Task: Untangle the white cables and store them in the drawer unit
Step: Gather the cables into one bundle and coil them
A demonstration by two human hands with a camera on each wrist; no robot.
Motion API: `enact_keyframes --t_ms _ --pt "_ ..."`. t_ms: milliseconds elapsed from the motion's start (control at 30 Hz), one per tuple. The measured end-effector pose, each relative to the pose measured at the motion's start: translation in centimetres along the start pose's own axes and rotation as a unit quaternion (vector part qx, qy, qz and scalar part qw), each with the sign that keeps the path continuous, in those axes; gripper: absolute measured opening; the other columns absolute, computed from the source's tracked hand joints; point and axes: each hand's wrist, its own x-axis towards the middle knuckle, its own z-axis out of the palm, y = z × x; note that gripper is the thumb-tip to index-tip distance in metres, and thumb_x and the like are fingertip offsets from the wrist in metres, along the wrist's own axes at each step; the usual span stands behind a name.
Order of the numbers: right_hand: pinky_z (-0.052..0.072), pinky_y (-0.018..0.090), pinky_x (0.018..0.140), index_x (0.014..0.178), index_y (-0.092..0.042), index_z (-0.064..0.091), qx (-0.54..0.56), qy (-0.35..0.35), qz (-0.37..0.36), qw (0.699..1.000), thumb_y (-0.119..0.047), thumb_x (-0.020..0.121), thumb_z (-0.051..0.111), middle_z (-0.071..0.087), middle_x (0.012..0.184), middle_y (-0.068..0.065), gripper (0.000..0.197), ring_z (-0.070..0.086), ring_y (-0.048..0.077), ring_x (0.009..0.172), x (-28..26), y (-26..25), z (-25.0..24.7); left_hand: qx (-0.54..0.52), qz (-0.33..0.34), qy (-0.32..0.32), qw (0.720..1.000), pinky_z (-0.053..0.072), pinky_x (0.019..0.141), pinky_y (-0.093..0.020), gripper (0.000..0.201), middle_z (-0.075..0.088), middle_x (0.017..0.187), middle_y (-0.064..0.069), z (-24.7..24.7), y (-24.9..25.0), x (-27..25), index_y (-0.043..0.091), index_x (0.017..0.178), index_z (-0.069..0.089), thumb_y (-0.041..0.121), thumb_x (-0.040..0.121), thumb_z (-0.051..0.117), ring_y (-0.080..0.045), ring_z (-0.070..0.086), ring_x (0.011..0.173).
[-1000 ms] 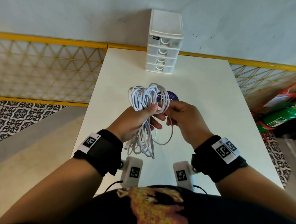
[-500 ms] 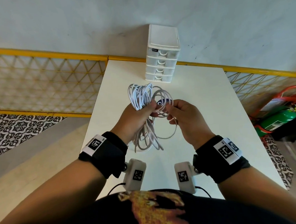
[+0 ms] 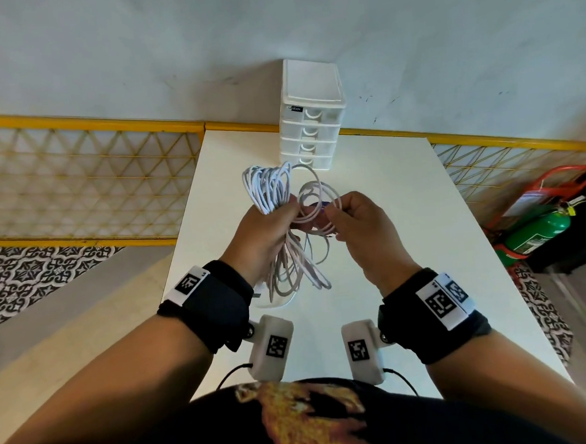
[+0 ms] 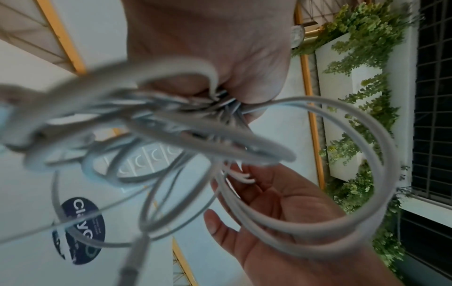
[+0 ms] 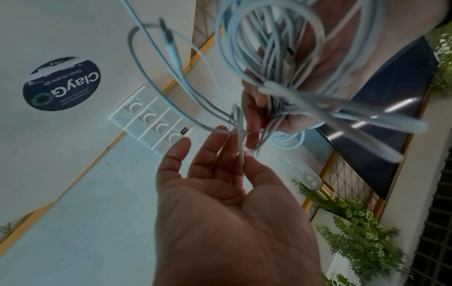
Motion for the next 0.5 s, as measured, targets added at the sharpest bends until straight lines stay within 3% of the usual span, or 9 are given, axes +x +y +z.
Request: enact_keyframes --t_ms 67,133,200,267,367,500 --pt "0.043 0.024 0.069 0.077 -0.018 0.063 0.017 -0.016 -0.008 1.000 -0.021 0.087 0.062 0.067 0.077 -0.006 0.010 0.057 0.007 0.069 0.0 0.2 -0.4 0.017 -0.002 0.002 1.000 0.048 0.068 -0.026 0.033 0.072 0.071 0.000 -0.4 0.0 0.4 0.012 0.074 0.073 0.016 0.098 0.050 -0.013 0.066 0.067" --pt "0.046 0.021 0.077 0.083 -0.020 0.070 0.061 -0.083 -0.035 0.994 -0.017 0.089 0.063 0.065 0.097 0.005 0.009 0.060 0.011 0.086 -0.4 0.1 -1.0 0.025 -0.021 0.011 0.999 0.046 0.067 -0.031 0.038 0.067 0.061 -0.001 -1.0 0.2 0.9 0.016 0.062 0.069 0.016 0.095 0.051 -0.015 0.061 0.060" --pt "0.045 0.016 0.082 0.091 -0.020 0.072 0.102 -0.125 -0.065 0.985 -0.018 0.091 0.055 0.062 0.110 0.010 0.017 0.060 0.012 0.099 -0.5 -0.1 -1.5 0.011 -0.031 0.008 0.999 0.040 0.059 -0.028 0.038 0.056 0.052 0.004 -1.3 0.5 1.2 0.015 0.058 0.057 0.011 0.095 0.048 -0.011 0.051 0.049" --pt "0.044 0.016 0.075 0.090 -0.026 0.070 0.113 -0.092 -0.065 0.987 -0.019 0.088 0.050 0.064 0.104 0.010 0.021 0.059 0.010 0.089 -0.2 -0.4 -1.2 0.015 -0.022 -0.011 1.000 0.037 0.057 -0.027 0.039 0.048 0.052 0.004 -1.4 1.0 1.0 0.016 0.059 0.049 0.011 0.097 0.046 -0.010 0.045 0.047" --pt "0.042 0.015 0.065 0.083 -0.029 0.064 0.070 0.005 -0.045 0.997 -0.015 0.088 0.059 0.064 0.083 -0.003 0.015 0.056 0.002 0.068 0.5 -0.8 -0.7 0.013 -0.015 -0.019 1.000 0.038 0.059 -0.026 0.039 0.049 0.055 0.006 -1.3 1.2 1.0 0.018 0.060 0.052 0.012 0.098 0.048 -0.010 0.045 0.051" --pt "0.042 0.012 0.058 0.079 -0.022 0.063 0.010 0.001 -0.059 0.998 -0.015 0.082 0.072 0.065 0.076 -0.001 0.012 0.056 0.002 0.060 1.0 -1.4 -0.8 0.037 -0.010 -0.027 0.999 0.040 0.060 -0.028 0.032 0.054 0.058 0.001 -1.3 1.1 1.4 0.019 0.060 0.057 0.016 0.091 0.052 -0.014 0.047 0.053"
